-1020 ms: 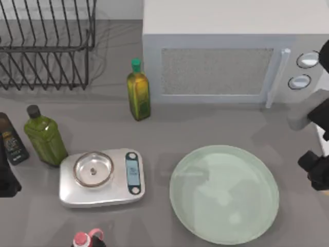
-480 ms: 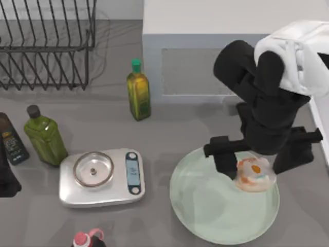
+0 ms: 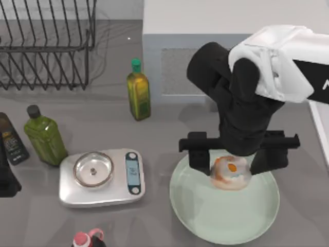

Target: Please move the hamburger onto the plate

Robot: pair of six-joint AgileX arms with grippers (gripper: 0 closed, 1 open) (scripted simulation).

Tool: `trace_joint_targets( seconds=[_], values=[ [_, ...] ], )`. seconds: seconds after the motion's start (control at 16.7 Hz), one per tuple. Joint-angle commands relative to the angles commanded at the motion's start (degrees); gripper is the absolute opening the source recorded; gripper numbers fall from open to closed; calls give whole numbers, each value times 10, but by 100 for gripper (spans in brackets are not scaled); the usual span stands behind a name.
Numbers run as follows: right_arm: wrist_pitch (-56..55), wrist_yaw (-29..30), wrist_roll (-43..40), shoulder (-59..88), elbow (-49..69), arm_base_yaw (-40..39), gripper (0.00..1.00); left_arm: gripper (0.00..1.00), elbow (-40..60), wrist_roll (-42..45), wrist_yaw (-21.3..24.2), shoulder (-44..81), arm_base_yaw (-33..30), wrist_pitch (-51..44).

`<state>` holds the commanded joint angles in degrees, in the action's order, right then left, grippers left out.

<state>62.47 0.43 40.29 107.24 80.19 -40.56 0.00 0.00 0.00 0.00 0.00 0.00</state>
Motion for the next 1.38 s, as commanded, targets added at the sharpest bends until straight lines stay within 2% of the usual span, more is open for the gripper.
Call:
trace_joint_targets(
  seconds=[0.24, 0.6, 0.84, 1.38],
  values=[
    [-9, -1, -1, 1, -9, 1, 0, 100, 0, 0, 0, 0, 0, 0],
    [-93, 0, 2, 30, -63, -1, 0, 100, 0, 0, 0, 0, 0, 0],
    [-96, 0, 2, 31, -65, -1, 0, 100, 0, 0, 0, 0, 0, 0],
    [-96, 0, 2, 31, -65, -1, 68, 100, 0, 0, 0, 0, 0, 0]
  ],
)
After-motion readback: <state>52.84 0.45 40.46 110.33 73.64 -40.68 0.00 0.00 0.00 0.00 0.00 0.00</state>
